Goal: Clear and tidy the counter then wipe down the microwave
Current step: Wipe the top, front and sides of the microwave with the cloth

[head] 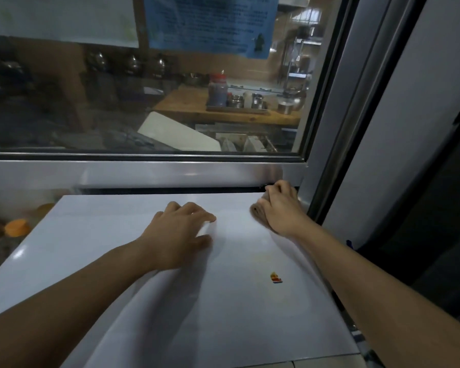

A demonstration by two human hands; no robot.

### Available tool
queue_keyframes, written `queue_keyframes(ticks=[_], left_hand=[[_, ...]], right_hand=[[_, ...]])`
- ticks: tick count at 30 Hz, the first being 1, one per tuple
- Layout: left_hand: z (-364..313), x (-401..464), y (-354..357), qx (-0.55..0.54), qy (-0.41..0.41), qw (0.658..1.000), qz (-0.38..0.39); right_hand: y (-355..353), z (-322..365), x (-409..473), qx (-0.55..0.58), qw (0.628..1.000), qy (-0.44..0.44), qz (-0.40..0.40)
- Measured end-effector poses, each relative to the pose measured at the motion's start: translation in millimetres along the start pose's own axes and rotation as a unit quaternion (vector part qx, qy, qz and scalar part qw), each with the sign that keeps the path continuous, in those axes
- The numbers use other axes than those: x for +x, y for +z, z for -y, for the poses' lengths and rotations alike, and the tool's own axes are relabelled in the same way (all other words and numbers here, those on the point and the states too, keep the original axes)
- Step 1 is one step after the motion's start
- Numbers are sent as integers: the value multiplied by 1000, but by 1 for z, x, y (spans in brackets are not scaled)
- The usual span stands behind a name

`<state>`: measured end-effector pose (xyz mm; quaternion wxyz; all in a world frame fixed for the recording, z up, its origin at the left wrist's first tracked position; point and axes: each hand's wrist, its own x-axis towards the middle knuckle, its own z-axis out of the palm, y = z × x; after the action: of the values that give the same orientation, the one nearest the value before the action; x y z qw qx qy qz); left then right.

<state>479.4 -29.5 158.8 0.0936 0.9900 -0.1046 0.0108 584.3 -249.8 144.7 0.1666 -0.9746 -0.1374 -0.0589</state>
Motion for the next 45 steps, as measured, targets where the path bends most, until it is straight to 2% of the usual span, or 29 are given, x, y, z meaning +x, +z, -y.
queue_keyframes(ticks=[3, 6, 9, 13, 16, 18, 20, 23, 28, 32, 38, 42, 45], left_hand=[[19, -5, -6, -11, -39, 999, -36], [43, -13, -6, 30, -120, 991, -58], [56, -20, -3, 27, -151, 987, -35], [60, -20, -1, 21, -156, 987, -27], [61, -19, -2, 18, -159, 987, -21], [61, -20, -2, 16, -157, 987, -23], [60, -21, -1, 20, -151, 988, -27], [61, -21, 1, 27, -143, 989, -32], [63, -19, 4, 25, -142, 989, -35], [63, -20, 4, 22, -147, 987, -58], [66, -31, -17, -53, -175, 983, -19], [101, -72, -23, -1, -210, 978, -14], [129, -102, -27, 27, -261, 965, -4]], right_hand=[[3, -7, -3, -12, 1000, -17, 19], [3, -2, -8, -97, 992, -76, 18], [3, 29, -9, -60, 991, -117, 24], [18, 78, 9, -49, 986, -157, 20], [20, 74, 10, -8, 983, -179, 34], [14, 53, 6, -2, 986, -158, 45], [8, 32, 4, -37, 994, -97, 42], [9, 31, 6, -76, 993, -90, 33], [32, 103, 15, -78, 979, -180, 48], [50, 151, 18, -27, 975, -213, 57], [33, 115, 10, 7, 955, -290, 60], [21, 66, 9, -2, 969, -241, 57], [19, 59, 12, -13, 978, -194, 73]])
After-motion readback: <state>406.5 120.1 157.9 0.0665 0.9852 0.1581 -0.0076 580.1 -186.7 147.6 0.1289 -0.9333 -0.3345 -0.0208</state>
